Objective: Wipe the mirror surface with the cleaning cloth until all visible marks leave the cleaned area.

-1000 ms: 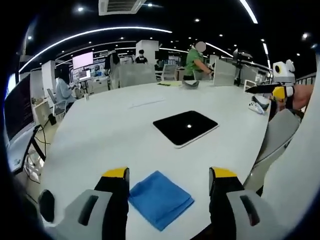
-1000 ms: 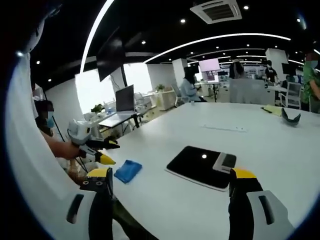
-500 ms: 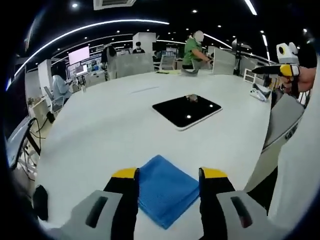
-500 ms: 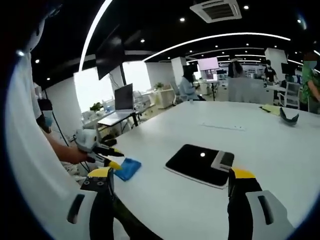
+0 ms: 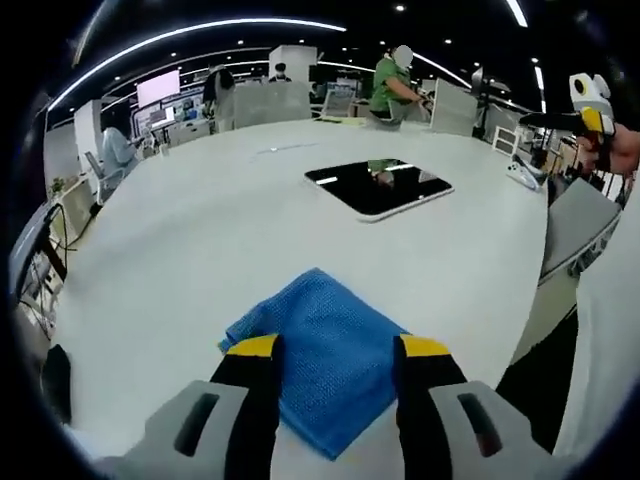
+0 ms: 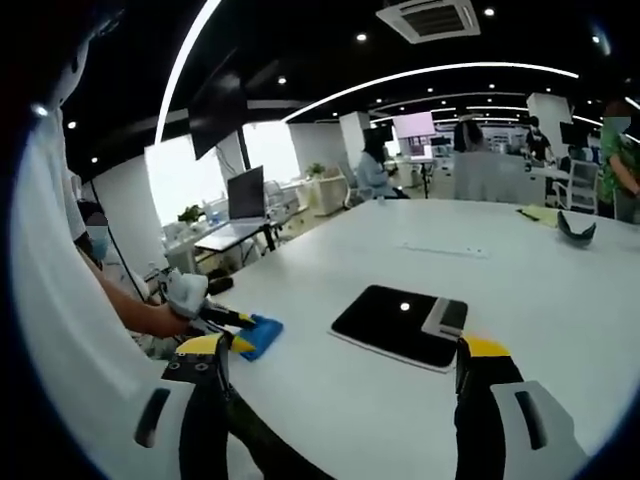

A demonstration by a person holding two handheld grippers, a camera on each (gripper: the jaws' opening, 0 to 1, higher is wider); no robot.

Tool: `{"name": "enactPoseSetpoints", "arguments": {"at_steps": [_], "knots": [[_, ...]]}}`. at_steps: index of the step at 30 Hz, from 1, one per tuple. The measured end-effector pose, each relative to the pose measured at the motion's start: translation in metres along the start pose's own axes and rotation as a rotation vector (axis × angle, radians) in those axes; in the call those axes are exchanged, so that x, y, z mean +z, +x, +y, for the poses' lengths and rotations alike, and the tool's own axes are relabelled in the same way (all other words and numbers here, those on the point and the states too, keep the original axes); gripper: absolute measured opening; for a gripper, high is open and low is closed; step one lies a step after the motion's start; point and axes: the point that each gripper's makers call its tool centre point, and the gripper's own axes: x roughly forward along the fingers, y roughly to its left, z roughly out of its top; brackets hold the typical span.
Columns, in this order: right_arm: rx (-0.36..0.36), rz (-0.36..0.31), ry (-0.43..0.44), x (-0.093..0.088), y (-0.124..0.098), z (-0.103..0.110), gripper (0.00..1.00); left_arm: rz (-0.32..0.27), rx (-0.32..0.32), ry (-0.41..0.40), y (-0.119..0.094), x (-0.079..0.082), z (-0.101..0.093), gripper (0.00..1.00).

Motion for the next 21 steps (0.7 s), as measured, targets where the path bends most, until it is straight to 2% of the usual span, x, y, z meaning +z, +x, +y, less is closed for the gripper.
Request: {"name": "enactPoseSetpoints", "arguments": {"at_steps": [1, 3, 9, 17, 21], "knots": [[0.000, 0.001, -0.001, -0.0002, 0.0001, 0.0001, 0.94, -0.023, 0.007, 0.033, 0.0004, 0.0037, 0.0017, 0.44], [0.001, 0.007, -0.002, -0.0014, 0.0003, 0.0011, 0.94, -0.011, 0.004, -0.006, -0.0007, -0.0010, -0.0003, 0.44], [0.001, 0.008, 0.003, -0.0037, 0.0013, 0.0032, 0.93, -0.034, 0.012, -0.010, -0.0017, 0.0000, -0.0001, 0.44], [0.000, 0.017, 0.004, -0.0052, 0.0013, 0.0032, 0.93, -0.021, 0.036, -0.025, -0.0014, 0.0013, 0.0026, 0.40], [0.001, 0.021, 0.002, -0.0063, 0.0013, 0.0042, 0.92, -0.013, 0.052, -0.033, -0.0014, 0.0012, 0.0067, 0.35]]}}
